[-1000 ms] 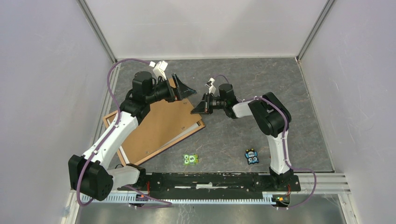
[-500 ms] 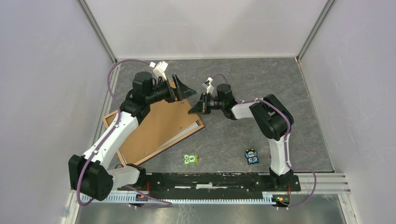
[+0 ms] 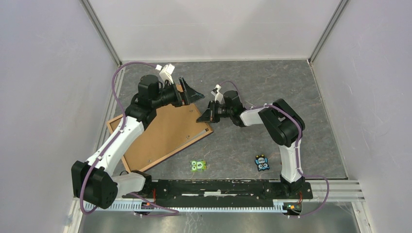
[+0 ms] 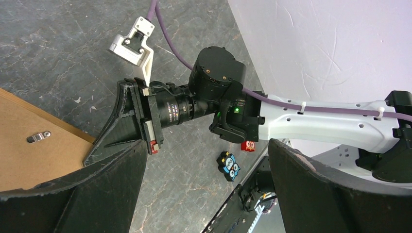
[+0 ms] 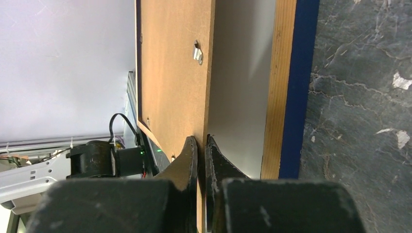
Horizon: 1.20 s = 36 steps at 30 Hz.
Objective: Put the photo into the frame
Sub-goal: Move the photo frame item to the photo frame, then adjust the photo frame at the center of the board.
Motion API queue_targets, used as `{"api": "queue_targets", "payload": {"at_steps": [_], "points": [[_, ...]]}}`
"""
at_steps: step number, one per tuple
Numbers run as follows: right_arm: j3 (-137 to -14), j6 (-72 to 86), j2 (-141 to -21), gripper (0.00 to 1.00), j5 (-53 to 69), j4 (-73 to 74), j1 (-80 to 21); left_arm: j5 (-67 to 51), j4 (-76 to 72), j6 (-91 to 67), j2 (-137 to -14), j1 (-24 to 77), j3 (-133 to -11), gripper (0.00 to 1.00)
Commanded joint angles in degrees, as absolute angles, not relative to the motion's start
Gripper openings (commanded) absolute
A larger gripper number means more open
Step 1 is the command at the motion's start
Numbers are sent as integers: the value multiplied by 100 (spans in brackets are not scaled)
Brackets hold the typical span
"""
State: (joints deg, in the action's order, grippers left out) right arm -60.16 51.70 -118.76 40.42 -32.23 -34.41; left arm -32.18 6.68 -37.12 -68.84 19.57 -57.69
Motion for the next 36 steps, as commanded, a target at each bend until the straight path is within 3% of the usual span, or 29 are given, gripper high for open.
{"api": "queue_targets", "payload": {"at_steps": [1, 5, 11, 13, 21, 28, 33, 36], "points": [[-6349, 4413, -11794, 9, 3849, -2771, -3573, -3401, 392, -4015, -6757, 1925, -5757, 100], [-6458, 4019, -11650, 22, 3691, -2235, -3572, -3416, 386, -4015, -6755, 1924, -5757, 100], [-6636, 2986, -11115, 51, 3294, -1002, -3564, -3441, 367, -4035, -6746, 1913, -5757, 100], [-6616, 2646, -10865, 56, 3109, -697, -3553, -3450, 364, -4033, -6747, 1917, -5757, 100], [-6312, 1847, -10214, 56, 2141, -55, -3559, -3458, 360, -4039, -6723, 1922, -5757, 100], [-6791, 1748, -10826, 52, 2025, -22, -3714, -3465, 351, -4045, -6724, 1925, -5748, 100], [-7489, 1510, -11430, 53, 1368, 522, -3974, -3454, 348, -4022, -6722, 1924, -5742, 100], [-7773, 1382, -11645, 48, 702, 901, -4092, -3450, 346, -4021, -6739, 1925, -5739, 100]]}}
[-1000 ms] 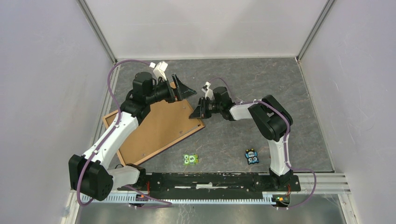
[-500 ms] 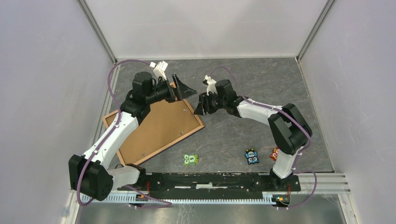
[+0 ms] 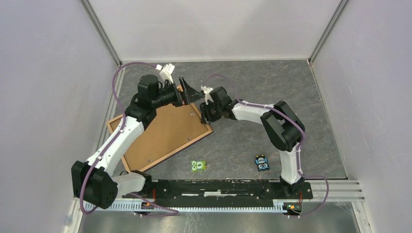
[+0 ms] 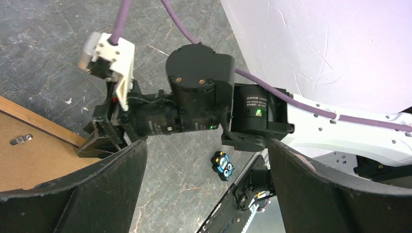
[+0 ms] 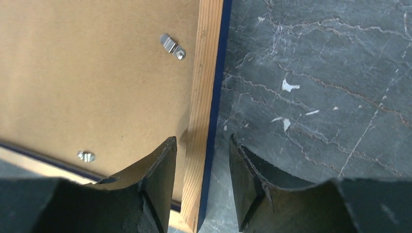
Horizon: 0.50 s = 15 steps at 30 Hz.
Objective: Put the photo into the frame
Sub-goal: Adjust the photo frame at the center of the board.
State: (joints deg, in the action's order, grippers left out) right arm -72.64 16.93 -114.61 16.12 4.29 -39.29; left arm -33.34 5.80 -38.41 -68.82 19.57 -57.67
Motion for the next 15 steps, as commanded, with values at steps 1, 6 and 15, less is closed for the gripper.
{"api": "queue_targets", "payload": {"at_steps": [1, 6, 15], "points": [[-7775, 1359, -11668, 44, 529, 926, -4113, -3445, 346, -4012, -6754, 1922, -5740, 100], [-7596, 1288, -11636, 30, -164, 1061, -4166, -3445, 358, -4019, -6846, 1913, -5740, 100], [-5648, 2064, -10428, 1, -771, 472, -3761, -3435, 464, -3959, -7052, 1929, -5774, 100]]}}
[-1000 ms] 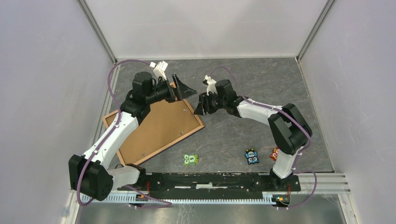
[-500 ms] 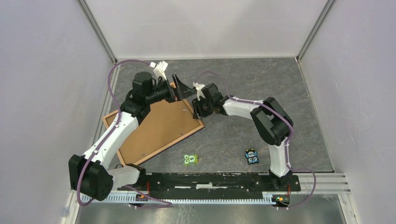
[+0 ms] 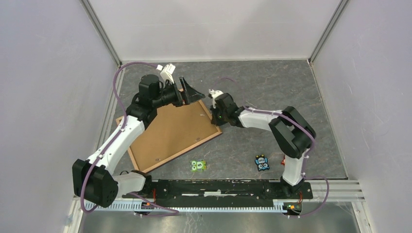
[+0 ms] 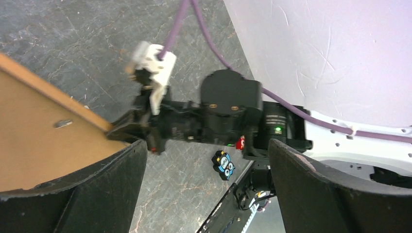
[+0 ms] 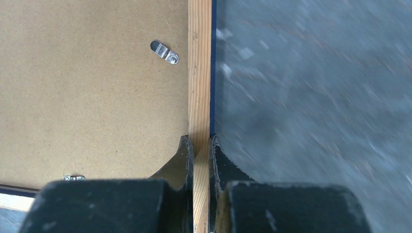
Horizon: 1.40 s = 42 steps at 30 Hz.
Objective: Put the photo into the frame
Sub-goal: Adjust the photo frame at the center of the board.
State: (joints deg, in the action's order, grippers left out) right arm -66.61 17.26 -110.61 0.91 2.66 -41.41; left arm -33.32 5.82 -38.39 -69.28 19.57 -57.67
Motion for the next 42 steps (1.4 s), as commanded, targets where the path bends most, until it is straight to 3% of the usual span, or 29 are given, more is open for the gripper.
{"api": "queue_targets", "payload": {"at_steps": [1, 8, 17, 26, 29, 33, 36, 39, 42], "points": [[-5411, 2141, -10245, 1, -820, 430, -3704, -3452, 478, -3962, -7086, 1929, -5779, 100], [-4340, 2553, -9517, 2, -699, -204, -3358, -3317, 953, -3721, -7442, 2164, -6002, 100], [-4282, 2656, -9399, 3, -560, -315, -3164, -1431, 3125, -2602, -8090, 2977, -6959, 100], [-3254, 2535, -8599, 0, -607, -482, -2528, -191, 3650, -2748, -7149, 1069, -5801, 99], [-3056, 2408, -8465, 0, -509, -611, -2407, 53, 3697, -2631, -7205, 858, -5729, 92], [-2968, 2233, -8426, 1, -166, -696, -2287, 65, 3703, -2538, -7810, 727, -5568, 66], [-2978, 2065, -8369, 5, -20, -725, -2250, -94, 3598, -2385, -8216, 503, -5504, 62], [-3068, 1885, -8286, 25, 331, -703, -2234, -19, 3764, -2153, -8539, 462, -5693, 61], [-3246, 1700, -8186, 38, 378, -563, -2238, 361, 3936, -1988, -8730, 417, -5774, 60]]}}
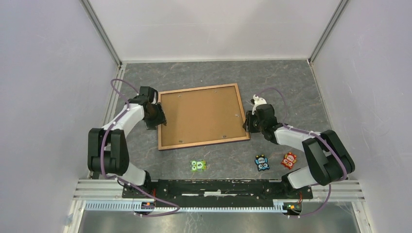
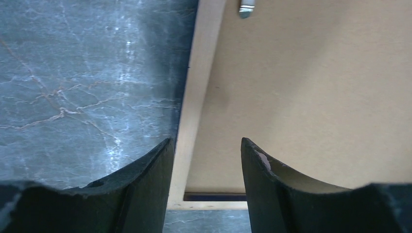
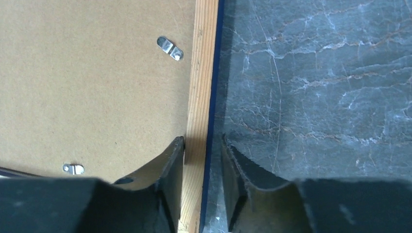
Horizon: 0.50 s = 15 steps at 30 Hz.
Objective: Put the photo into the frame
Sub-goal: Adjust the photo frame at the center of the board.
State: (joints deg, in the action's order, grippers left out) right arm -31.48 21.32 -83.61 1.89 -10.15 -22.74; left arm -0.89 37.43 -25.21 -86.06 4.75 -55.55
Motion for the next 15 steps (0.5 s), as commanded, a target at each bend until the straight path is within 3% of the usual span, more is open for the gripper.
{"api": "queue_targets", "payload": {"at_steps": [1, 11, 15], "points": [[-3354, 1629, -8183, 42, 378, -456, -2237, 440, 3949, -1969, -8776, 412, -5758, 59], [-4468, 935, -8561, 61, 161, 356, -2238, 195, 3994, -1942, -9262, 396, -5771, 46], [-4892, 425, -8887, 64, 91, 470, -2258, 378, 4026, -1942, -9291, 400, -5806, 41]]}}
